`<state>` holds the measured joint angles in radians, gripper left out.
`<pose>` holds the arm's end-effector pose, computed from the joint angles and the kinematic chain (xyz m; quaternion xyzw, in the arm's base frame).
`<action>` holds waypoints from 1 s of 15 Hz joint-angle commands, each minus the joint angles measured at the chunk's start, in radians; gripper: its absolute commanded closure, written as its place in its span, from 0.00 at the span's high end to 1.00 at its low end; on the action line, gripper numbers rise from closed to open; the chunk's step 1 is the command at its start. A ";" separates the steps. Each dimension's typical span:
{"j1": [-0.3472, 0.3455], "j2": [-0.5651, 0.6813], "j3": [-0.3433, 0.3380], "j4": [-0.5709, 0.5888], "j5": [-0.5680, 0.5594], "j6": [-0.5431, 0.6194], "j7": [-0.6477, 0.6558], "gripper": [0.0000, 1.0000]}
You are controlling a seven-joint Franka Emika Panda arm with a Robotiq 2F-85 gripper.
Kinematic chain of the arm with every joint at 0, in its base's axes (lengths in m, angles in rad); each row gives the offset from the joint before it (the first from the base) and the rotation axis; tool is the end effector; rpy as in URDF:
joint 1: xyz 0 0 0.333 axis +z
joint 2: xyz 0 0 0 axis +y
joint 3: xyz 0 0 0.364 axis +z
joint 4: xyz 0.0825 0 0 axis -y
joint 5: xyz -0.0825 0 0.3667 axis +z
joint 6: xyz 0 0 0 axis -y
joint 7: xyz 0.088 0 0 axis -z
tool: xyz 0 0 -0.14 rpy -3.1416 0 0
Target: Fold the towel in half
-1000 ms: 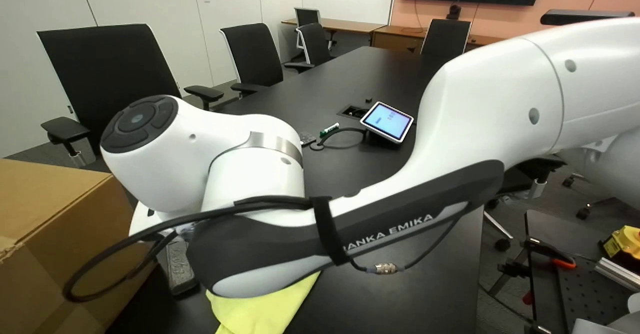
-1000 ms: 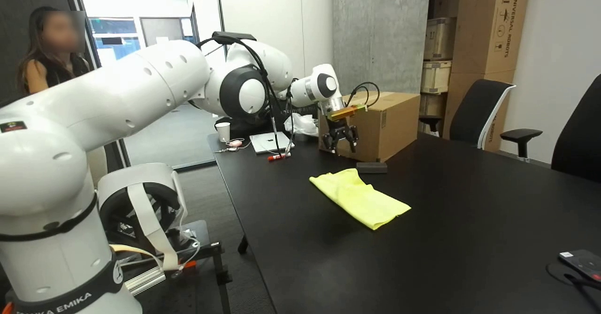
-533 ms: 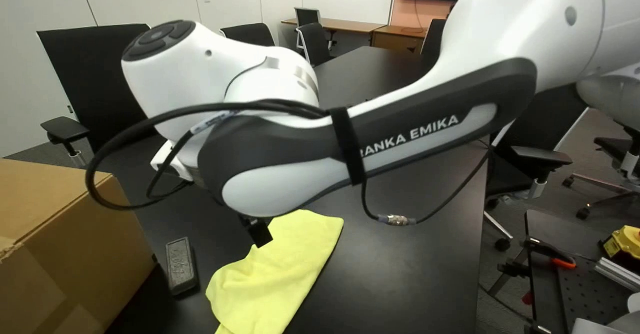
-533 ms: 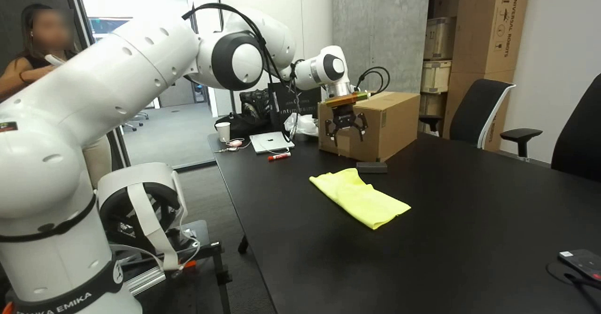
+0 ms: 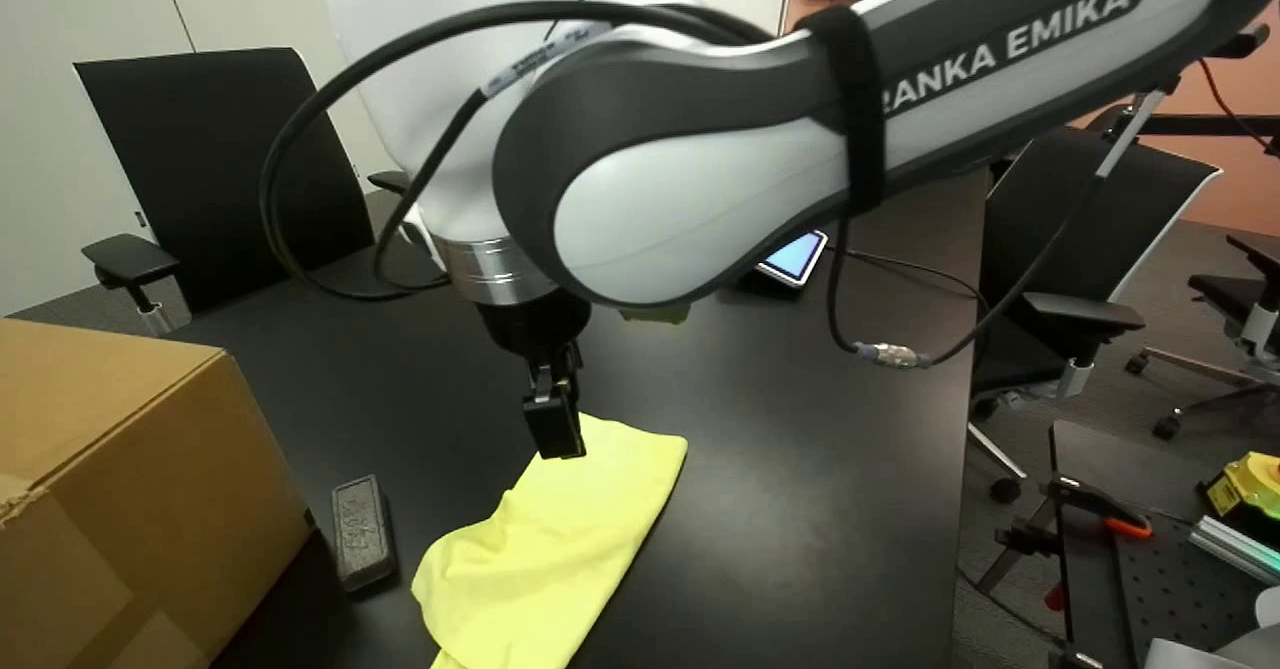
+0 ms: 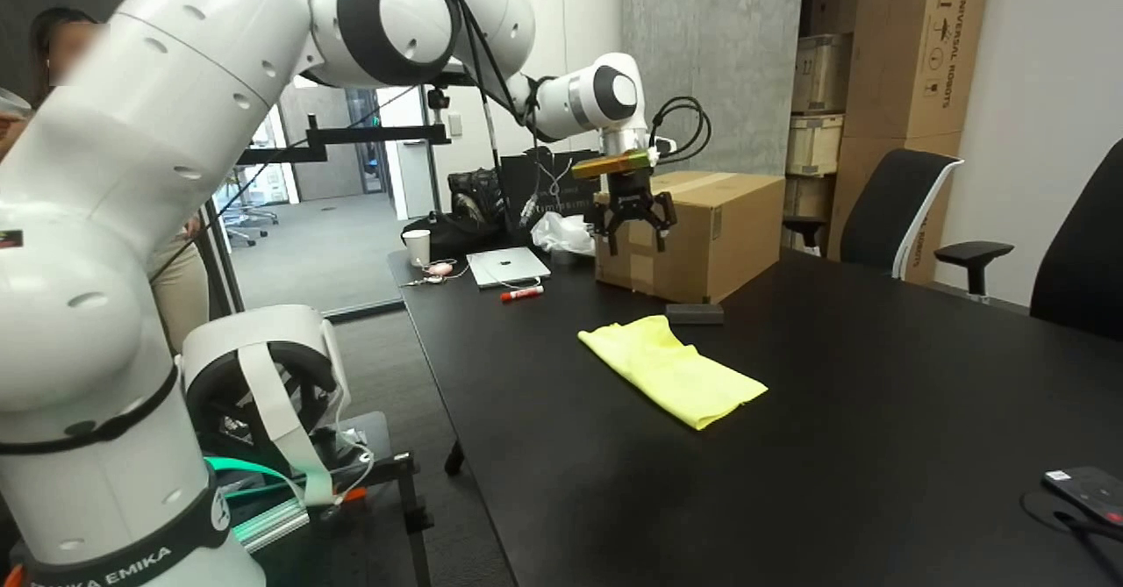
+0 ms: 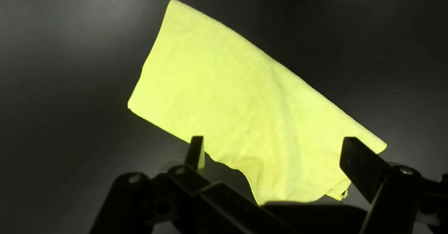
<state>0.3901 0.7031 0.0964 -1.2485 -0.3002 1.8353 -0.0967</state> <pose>0.6794 0.3012 0.3526 0.9389 0.3212 -0.0336 0.1192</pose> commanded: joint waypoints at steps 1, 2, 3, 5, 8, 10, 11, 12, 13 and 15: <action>-0.017 -0.178 -0.003 -0.243 0.042 0.076 0.194 1.00; -0.018 -0.208 -0.005 -0.289 0.046 0.094 0.247 1.00; -0.022 -0.240 -0.005 -0.336 0.050 0.113 0.298 1.00; -0.036 -0.302 0.001 -0.427 0.065 0.146 0.396 1.00; -0.056 -0.393 0.003 -0.571 0.099 0.208 0.504 1.00; -0.071 -0.456 0.004 -0.673 0.115 0.258 0.553 1.00; -0.080 -0.488 0.005 -0.725 0.123 0.288 0.567 1.00; -0.089 -0.520 0.005 -0.778 0.128 0.313 0.580 1.00; -0.100 -0.552 0.006 -0.833 0.131 0.342 0.584 1.00; -0.125 -0.623 0.009 -0.945 0.139 0.393 0.557 1.00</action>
<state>0.3031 0.2230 0.0955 -1.9995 -0.1880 2.1328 0.4680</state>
